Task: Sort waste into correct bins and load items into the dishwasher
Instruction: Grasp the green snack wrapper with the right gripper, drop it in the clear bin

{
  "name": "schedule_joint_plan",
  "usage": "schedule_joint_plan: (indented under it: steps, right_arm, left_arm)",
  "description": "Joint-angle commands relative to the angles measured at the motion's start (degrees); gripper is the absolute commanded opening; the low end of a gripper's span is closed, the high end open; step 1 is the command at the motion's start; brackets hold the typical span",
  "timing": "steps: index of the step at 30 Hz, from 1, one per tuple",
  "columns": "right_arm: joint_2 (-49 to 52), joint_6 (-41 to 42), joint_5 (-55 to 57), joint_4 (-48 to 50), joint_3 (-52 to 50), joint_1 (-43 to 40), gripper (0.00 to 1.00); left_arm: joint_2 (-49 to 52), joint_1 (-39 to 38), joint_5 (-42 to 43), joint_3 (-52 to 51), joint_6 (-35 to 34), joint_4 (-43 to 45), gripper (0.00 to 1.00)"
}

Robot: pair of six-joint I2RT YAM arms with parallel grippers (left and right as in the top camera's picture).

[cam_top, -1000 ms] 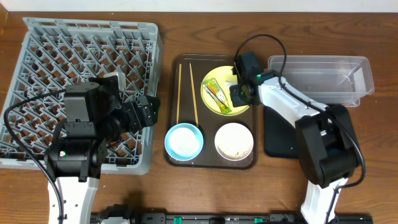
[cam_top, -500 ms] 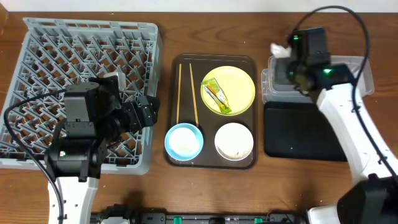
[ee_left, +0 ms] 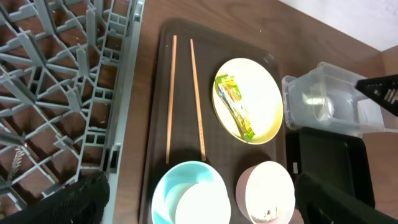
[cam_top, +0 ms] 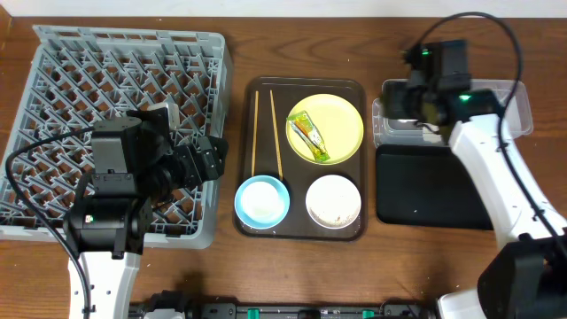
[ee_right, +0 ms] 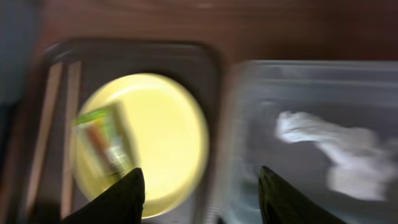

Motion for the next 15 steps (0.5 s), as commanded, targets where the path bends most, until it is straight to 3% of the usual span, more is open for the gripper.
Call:
schedule_joint_plan:
  steps: [1, 7, 15]
  right_arm:
    - [0.9, -3.4, -2.8, 1.4, 0.2, 6.2, 0.58]
    - [10.2, -3.5, 9.6, 5.4, 0.2, 15.6, 0.66]
    - [22.0, -4.9, 7.1, 11.0, 0.2, 20.1, 0.61]
  left_arm:
    - [0.0, 0.1, 0.3, 1.0, 0.5, 0.0, 0.96]
    - [0.0, 0.1, 0.3, 1.0, 0.5, 0.0, 0.96]
    - [0.0, 0.1, 0.3, 1.0, 0.5, 0.0, 0.96]
